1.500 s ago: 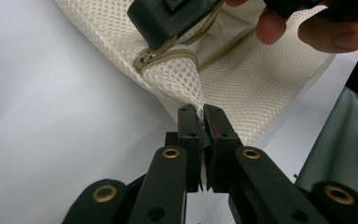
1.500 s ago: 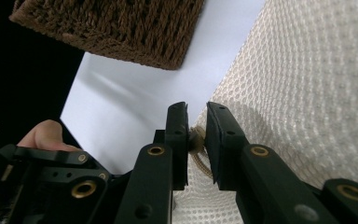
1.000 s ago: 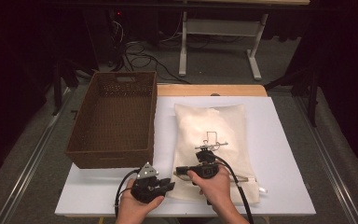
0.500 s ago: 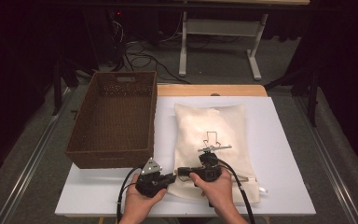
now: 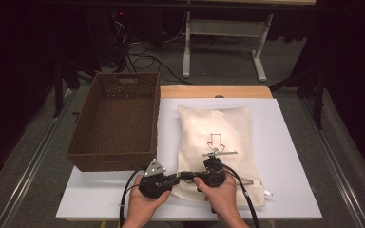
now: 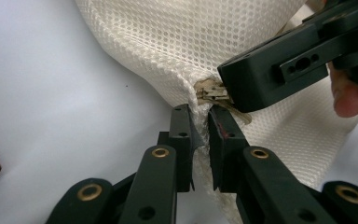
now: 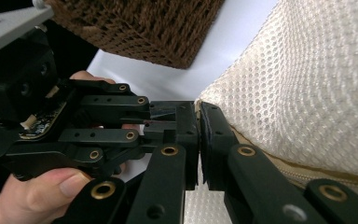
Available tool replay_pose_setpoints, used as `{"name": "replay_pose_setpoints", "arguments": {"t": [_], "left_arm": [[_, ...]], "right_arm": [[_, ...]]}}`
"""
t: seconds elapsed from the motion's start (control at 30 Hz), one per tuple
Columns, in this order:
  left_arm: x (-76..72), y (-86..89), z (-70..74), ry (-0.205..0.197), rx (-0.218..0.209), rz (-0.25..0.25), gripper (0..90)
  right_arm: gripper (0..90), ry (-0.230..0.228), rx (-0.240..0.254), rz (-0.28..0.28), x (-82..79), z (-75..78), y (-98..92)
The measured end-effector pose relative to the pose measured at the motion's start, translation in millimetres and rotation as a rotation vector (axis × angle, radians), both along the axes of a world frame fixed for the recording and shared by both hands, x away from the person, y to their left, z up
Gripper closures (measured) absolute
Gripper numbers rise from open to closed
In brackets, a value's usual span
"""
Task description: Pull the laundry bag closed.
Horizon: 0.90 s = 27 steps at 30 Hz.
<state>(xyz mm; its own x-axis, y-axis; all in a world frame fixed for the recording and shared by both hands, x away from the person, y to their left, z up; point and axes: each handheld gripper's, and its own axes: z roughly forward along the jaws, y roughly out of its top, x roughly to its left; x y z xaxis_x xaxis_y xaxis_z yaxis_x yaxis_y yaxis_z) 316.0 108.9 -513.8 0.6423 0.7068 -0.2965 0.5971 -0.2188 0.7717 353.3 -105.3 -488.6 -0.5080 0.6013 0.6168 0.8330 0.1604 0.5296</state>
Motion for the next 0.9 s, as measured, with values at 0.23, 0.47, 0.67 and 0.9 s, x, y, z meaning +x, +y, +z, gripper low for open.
{"name": "replay_pose_setpoints", "arguments": {"t": [0.23, 0.47, 0.67, 0.9], "left_arm": [[-0.6, 5.2, 0.5, 0.04, -0.037, 0.021, 88.0], [-3.9, 6.7, 0.7, 0.028, -0.051, 0.037, 88.1], [-6.1, 7.2, 4.5, 0.024, -0.07, 0.044, 88.1], [-7.1, 7.8, 6.0, 0.013, -0.073, 0.051, 88.1]], "right_arm": [[87.7, -0.082, -0.049, -0.025, -8.2, -0.7, 2.8], [87.7, -0.121, -0.054, -0.05, -17.5, -11.6, 0.2], [87.7, -0.211, -0.093, -0.038, -22.8, -9.8, 0.5], [87.8, -0.217, -0.112, -0.057, -25.0, -13.7, -0.1]]}}
